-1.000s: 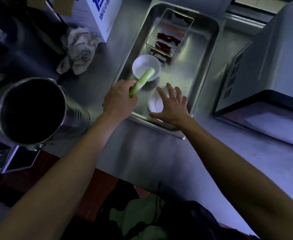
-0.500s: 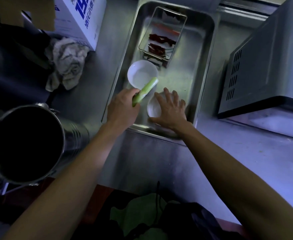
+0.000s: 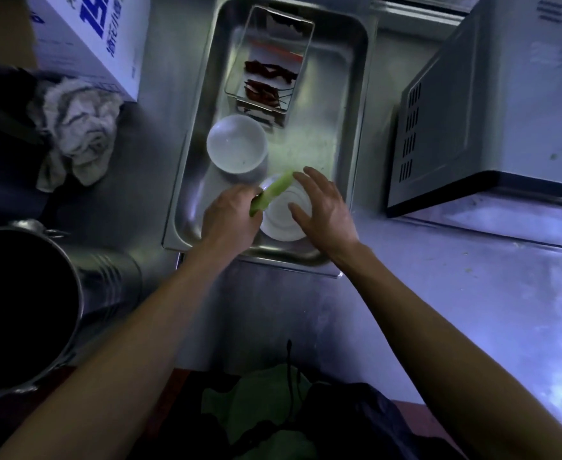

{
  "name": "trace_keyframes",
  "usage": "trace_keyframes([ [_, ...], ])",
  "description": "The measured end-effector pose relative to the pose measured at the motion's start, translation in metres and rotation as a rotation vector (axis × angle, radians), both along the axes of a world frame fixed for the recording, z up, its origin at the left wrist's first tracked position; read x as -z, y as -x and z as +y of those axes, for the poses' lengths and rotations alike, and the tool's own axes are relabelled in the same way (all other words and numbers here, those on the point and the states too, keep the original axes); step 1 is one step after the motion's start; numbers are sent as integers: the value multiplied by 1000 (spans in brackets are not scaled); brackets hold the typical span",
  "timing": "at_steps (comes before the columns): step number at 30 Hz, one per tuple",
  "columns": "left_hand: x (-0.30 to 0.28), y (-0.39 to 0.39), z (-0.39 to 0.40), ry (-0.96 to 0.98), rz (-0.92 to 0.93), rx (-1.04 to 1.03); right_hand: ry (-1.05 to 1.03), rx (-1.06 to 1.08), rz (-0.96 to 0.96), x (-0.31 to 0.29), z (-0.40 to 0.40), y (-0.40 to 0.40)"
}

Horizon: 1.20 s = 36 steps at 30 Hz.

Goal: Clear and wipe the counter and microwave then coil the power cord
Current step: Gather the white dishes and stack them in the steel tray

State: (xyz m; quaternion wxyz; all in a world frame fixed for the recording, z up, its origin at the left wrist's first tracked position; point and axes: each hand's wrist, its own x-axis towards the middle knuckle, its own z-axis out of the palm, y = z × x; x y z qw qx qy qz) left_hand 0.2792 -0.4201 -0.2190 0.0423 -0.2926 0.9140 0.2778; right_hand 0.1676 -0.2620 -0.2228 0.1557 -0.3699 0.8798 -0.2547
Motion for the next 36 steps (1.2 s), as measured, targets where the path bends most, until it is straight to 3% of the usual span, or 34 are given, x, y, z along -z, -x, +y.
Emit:
trace_keyframes([
  [9, 14, 26, 12, -3, -14, 66, -165, -86, -15, 16, -3, 12],
  [20, 24, 37, 16, 6, 15, 86, -192, -91, -58, 18, -5, 17],
  [36, -17, -24, 42, 102, -134, 114, -230, -229, 28, -15, 25, 6],
])
